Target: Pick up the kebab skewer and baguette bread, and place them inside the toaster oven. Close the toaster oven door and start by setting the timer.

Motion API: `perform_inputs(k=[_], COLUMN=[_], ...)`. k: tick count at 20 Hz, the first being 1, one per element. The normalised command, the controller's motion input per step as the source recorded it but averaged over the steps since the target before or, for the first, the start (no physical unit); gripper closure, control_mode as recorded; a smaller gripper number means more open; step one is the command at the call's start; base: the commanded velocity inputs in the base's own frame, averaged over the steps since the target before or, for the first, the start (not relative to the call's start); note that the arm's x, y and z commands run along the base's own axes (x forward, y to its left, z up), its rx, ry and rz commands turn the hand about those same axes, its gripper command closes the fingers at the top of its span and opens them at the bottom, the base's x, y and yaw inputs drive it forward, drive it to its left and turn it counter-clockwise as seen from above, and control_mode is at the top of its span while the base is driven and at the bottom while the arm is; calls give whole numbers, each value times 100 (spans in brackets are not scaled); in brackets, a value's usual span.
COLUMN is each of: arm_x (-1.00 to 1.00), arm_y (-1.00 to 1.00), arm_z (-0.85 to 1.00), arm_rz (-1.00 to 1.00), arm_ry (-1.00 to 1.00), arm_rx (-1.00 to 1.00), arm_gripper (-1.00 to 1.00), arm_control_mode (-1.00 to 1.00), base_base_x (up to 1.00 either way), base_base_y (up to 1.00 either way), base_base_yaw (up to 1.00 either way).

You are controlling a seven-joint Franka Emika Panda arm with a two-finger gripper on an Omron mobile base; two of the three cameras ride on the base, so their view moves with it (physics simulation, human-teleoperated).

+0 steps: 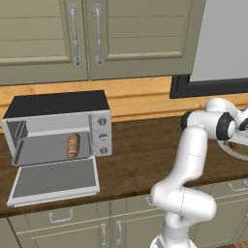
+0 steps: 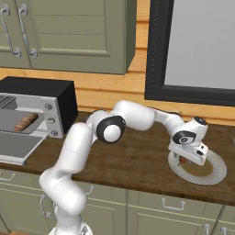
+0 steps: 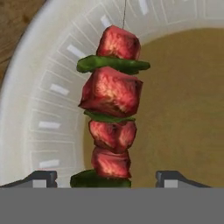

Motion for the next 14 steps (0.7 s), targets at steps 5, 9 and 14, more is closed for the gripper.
perform_inputs(k=[5, 9, 14], arm_x=[3, -23, -7], arm_y=[1, 16, 17], arm_z=[-19, -20, -13], arm_rz=[0, 0, 0], arm_ry=[-2, 0, -1], arm_rx=[0, 0, 0], arm_gripper=[-100, 100, 100], arm_control_mode=[-100, -100, -100], base_base_x=[0, 0, 0], base_base_y=[0, 0, 0], base_base_yaw=[0, 0, 0])
